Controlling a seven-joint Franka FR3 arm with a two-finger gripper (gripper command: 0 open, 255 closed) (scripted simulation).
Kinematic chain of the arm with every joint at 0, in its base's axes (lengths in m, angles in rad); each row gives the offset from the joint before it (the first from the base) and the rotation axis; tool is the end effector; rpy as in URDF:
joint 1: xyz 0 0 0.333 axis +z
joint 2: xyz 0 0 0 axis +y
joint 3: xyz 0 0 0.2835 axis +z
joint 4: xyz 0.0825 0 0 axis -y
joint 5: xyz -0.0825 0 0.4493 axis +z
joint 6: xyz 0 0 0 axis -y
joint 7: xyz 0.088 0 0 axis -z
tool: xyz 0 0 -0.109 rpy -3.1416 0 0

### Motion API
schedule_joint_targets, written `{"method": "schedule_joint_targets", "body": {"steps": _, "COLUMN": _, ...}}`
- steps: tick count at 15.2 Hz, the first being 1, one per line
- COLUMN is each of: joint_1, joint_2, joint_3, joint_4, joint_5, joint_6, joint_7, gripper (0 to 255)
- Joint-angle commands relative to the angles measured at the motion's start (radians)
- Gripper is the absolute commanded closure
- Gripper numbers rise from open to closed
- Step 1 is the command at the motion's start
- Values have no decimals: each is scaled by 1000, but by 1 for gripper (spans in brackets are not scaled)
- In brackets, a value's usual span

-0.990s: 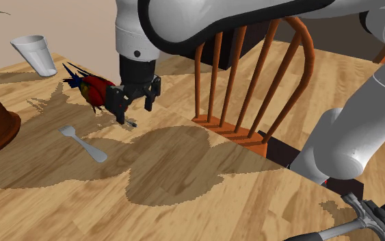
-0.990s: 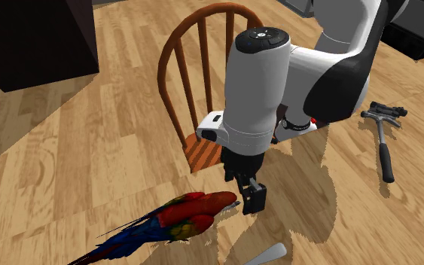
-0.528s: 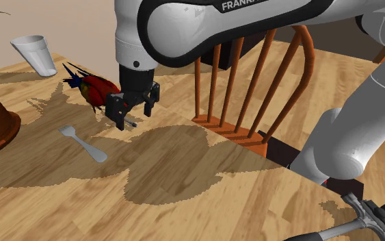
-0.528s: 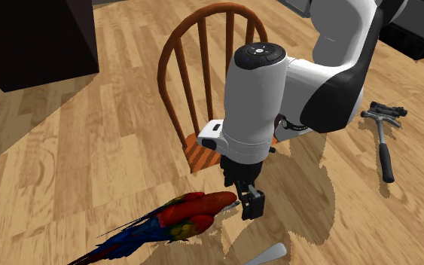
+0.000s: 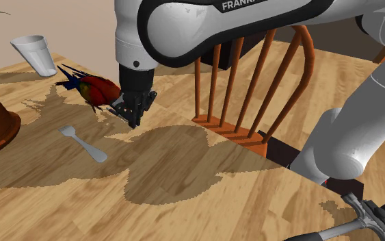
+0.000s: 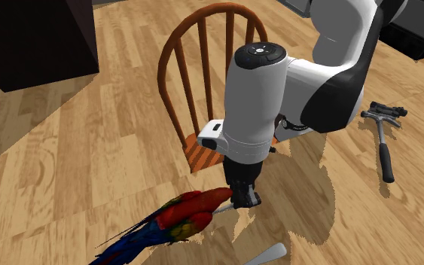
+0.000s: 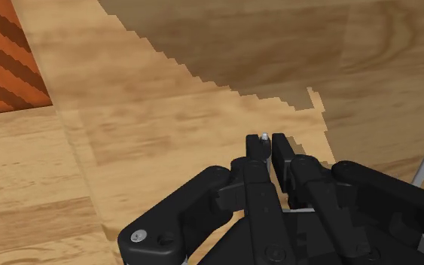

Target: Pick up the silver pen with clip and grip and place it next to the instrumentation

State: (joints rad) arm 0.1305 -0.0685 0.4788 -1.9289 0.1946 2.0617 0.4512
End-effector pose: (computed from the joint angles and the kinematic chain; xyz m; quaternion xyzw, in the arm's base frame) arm 0.5054 0.3705 0.4788 -0.9916 -0.0422 -0.0461 0.1128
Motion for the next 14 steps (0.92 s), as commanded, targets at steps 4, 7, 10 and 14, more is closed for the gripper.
{"method": "schedule_joint_targets", "body": {"steps": 4, "joint_1": 0, "joint_2": 1, "joint_3": 0, "joint_4": -1, "joint_5": 0, "joint_6": 0, "joint_7": 0, "gripper": 255}}
{"method": "schedule_joint_targets", "body": {"steps": 7, "joint_1": -1, "joint_2": -2, "joint_3": -1, "joint_4": 23, "joint_5": -1, "joint_6": -27, "joint_7": 3, "gripper": 255}}
{"method": "schedule_joint_targets", "body": {"steps": 10, "joint_1": -2, "joint_2": -4, "joint_3": -3, "joint_4": 61, "joint_5": -3, "joint_6": -66, "joint_7": 9, "gripper": 255}}
{"method": "schedule_joint_targets", "body": {"steps": 14, "joint_1": -4, "joint_2": -4, "joint_3": -4, "joint_4": 115, "joint_5": -7, "joint_6": -119, "joint_7": 17, "gripper": 255}}
